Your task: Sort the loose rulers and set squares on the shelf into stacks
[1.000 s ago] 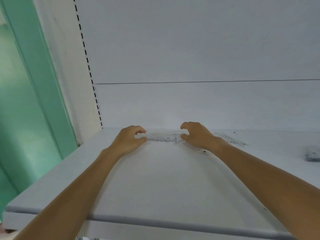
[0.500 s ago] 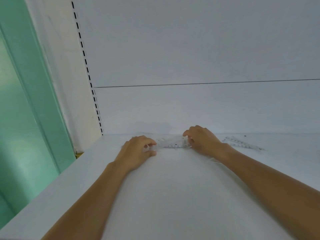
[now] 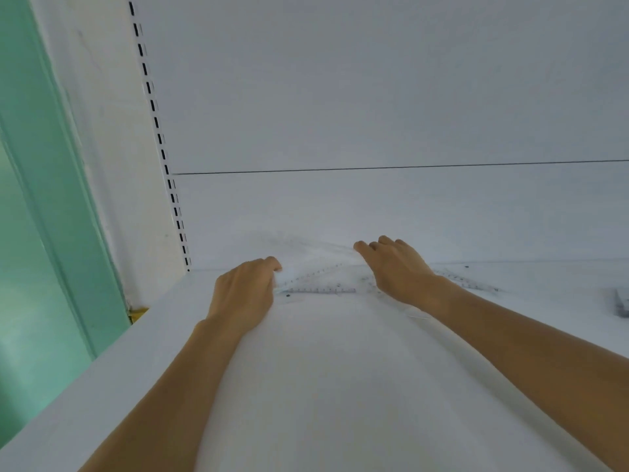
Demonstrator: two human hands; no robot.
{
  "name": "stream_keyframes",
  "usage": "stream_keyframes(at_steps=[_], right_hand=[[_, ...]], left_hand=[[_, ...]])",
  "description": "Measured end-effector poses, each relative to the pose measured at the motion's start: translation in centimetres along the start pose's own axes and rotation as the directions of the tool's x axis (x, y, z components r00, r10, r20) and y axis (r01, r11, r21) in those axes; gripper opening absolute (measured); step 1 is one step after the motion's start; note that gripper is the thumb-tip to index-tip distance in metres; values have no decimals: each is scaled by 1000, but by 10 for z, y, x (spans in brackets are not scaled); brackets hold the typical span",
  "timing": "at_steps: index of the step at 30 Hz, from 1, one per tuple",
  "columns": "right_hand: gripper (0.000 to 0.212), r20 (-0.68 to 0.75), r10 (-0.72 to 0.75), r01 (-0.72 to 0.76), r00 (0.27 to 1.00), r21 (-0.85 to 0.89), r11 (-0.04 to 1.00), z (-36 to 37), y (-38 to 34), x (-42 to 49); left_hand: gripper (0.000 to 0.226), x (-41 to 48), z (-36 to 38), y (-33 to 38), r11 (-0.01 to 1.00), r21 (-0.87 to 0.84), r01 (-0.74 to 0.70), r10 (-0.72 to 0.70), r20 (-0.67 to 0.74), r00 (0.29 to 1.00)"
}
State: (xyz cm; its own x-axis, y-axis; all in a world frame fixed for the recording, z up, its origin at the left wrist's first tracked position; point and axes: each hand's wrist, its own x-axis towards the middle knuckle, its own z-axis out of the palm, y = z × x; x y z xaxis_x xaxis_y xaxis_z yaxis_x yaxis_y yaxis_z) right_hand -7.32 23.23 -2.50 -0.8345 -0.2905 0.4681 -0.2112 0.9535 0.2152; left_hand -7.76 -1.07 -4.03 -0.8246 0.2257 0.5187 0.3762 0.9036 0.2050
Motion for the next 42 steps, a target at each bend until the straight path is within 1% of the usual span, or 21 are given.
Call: stream_keyframes(at_steps=[2,3,5,7,10,11,13,15,16,17,19,22,23,25,27,28,30,33,36,39,42], right_hand=[[35,13,115,-116,993,92,989,-1,2,-6],[29,21,164,-165,986,131,978,-3,4,-11],[21,32,208,-210,978,135,968,-7,11,-21],[30,39,235,-238,971,104,966,-12,24,-31],[39,-45,277,-272,960,90,958,-21,48,-53],[42,-53,289,-284,956,86,955,-24,57,-61],[48,8,324,-324,946,61,944,-31,74,-80],[49,75,340,-339,937,-21,941,-39,90,-101],[47,70,341,-337,938,-59,940,-43,99,-113],[46,37,348,-344,937,-78,936,-48,109,-125],[41,-43,413,-415,910,-62,908,-60,137,-150],[29,-83,544,-545,835,13,838,-82,193,-190],[31,-95,576,-578,812,9,816,-90,213,-204],[41,-126,625,-634,771,-59,771,-102,250,-237],[55,-123,659,-670,742,-117,733,-110,283,-271],[58,-109,674,-682,731,-131,719,-112,298,-286],[56,-91,678,-683,730,-148,715,-114,330,-313],[45,-95,656,-663,749,-130,738,-117,382,-348],[40,-78,617,-622,783,-108,775,-122,436,-380],[40,-98,564,-572,820,-137,809,-126,489,-410],[38,-22,571,-569,821,-113,814,-129,540,-432]], left_hand=[[32,0,1,-2,1000,3,17,-17,4,1000],[29,0,2,0,1000,-12,22,-22,24,999],[30,-2,2,6,998,-57,28,-24,63,998],[35,-3,2,12,997,-72,-3,8,75,997],[35,-5,0,21,994,-97,-45,50,51,997],[35,-6,-1,25,992,-113,-54,59,41,997],[34,-6,-2,37,985,-149,-83,87,18,996],[34,-1,-5,54,979,-162,-120,123,7,992],[34,4,-6,65,977,-167,-129,133,9,991],[34,10,-7,77,975,-174,-135,139,9,990],[35,23,-7,108,967,-205,-154,155,-7,988],[36,37,1,171,935,-276,-223,224,-29,974],[36,40,5,196,920,-299,-253,257,-28,966],[34,39,14,246,895,-319,-313,328,-8,945],[33,34,25,291,870,-338,-360,381,-5,925],[32,32,31,311,859,-348,-376,399,-4,917],[31,27,43,351,840,-369,-399,432,7,902],[31,22,59,411,815,-405,-415,459,14,888],[30,13,77,474,811,-449,-376,433,27,901],[29,2,93,532,815,-471,-337,403,42,914],[26,-5,105,571,834,-460,-305,376,68,924]])
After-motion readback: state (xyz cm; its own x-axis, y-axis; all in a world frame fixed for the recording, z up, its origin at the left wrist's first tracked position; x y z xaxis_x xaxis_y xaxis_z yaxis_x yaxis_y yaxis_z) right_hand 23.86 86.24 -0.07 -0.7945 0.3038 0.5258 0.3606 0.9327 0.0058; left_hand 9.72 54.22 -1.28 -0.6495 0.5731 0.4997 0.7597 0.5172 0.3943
